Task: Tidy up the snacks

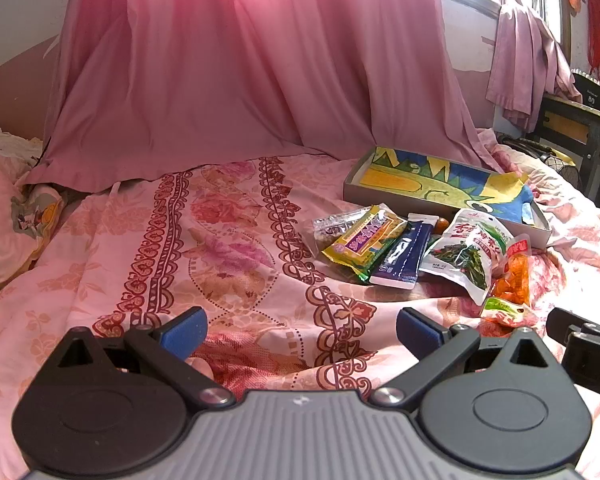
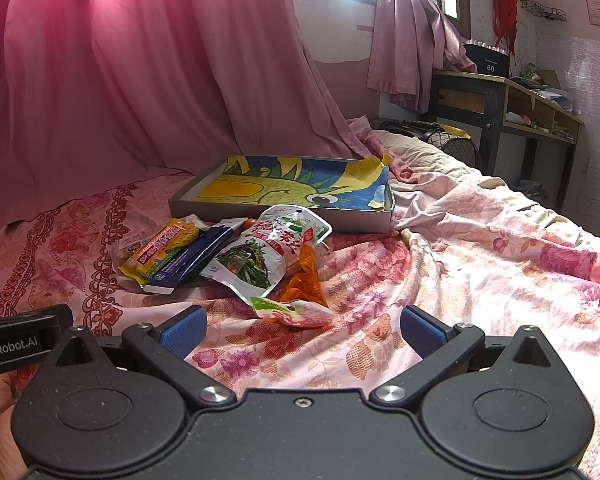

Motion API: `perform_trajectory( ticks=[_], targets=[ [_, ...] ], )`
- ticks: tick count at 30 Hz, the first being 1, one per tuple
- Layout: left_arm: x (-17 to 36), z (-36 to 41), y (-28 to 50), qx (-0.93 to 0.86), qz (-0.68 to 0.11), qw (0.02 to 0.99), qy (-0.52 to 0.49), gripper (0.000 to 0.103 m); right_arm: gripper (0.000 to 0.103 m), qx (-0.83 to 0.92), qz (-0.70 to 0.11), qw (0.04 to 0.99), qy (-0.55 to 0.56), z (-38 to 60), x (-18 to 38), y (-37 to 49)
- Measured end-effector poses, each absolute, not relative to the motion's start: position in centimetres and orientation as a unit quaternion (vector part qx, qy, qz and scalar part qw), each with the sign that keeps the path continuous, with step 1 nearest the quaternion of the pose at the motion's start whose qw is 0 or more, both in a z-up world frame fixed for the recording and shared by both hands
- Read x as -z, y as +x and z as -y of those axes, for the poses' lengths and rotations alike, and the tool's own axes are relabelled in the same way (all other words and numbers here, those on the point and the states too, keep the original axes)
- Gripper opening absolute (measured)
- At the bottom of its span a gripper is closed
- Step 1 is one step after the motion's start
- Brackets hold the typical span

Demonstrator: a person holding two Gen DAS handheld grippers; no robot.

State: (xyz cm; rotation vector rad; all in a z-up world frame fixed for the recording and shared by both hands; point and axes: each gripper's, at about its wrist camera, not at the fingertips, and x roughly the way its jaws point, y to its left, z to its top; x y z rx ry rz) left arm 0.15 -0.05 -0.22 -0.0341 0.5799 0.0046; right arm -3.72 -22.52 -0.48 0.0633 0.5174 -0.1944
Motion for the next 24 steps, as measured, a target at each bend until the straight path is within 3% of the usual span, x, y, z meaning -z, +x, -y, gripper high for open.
perform_trajectory(
  ticks=[24],
  targets=[
    [0.42, 0.62, -0.05, 0.006, -0.288, 0.957, -0.015, 0.103, 0.102, 0.102, -0.261, 0.959, 0.035, 22.58, 0.66, -3.53]
  ],
)
